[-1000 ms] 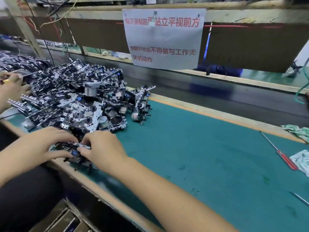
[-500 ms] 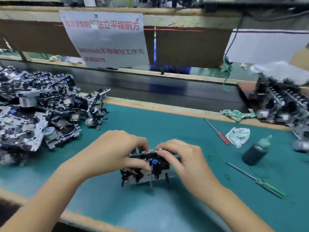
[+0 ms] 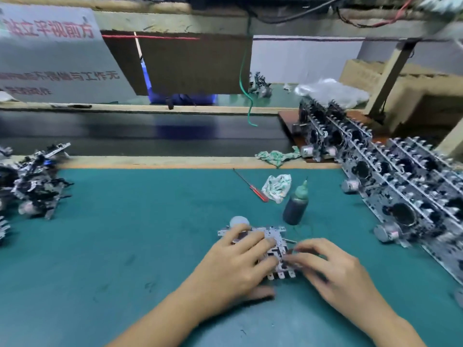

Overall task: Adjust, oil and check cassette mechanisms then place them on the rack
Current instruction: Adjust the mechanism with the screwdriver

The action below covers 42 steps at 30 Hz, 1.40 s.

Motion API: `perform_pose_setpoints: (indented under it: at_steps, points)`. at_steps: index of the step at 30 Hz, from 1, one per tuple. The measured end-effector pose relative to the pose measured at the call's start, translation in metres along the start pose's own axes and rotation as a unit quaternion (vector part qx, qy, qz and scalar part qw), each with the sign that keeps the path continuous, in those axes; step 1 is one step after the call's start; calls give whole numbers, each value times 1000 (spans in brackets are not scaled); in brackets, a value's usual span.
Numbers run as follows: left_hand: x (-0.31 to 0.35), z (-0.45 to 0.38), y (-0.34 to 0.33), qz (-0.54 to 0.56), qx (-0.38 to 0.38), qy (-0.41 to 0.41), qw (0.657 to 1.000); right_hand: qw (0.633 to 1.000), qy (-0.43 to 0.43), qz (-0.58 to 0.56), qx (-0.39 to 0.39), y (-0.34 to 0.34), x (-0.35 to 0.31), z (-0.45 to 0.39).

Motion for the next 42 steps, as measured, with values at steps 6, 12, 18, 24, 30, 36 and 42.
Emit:
perform_pose_setpoints:
  at_steps: [6, 12, 18, 24, 30, 36, 42]
  points:
    - [-36, 34, -3, 297, -51, 216, 929, 995, -49, -83, -10, -6, 4, 3]
    - [-45, 39, -10, 370, -67, 278, 884, 985, -130, -110, 15, -7, 7, 4]
    - [-44, 41, -14, 418, -65, 307, 853, 980, -162, -118, -5, -13, 9, 5]
    - [-43, 44, -17, 456, -67, 342, 819, 976, -180, -123, -3, -13, 9, 4]
    - [-39, 32, -17, 355, -59, 307, 881, 974, -190, -123, -16, -13, 7, 3]
    - [-42, 37, -16, 404, -51, 320, 855, 972, -199, -123, 7, -12, 7, 2]
    - [-42, 37, -17, 425, -48, 314, 848, 941, -296, -152, 59, -10, 18, 4]
Point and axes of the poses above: each hand's wrist, its own z-axis away from the middle knuckle, its own y-axis out of the back of the hand, x = y × z, the point moved 3 cm from there along -z, towards the middle knuckle, and after that the axes turned 11 degrees about z, right-handed, at the moved point
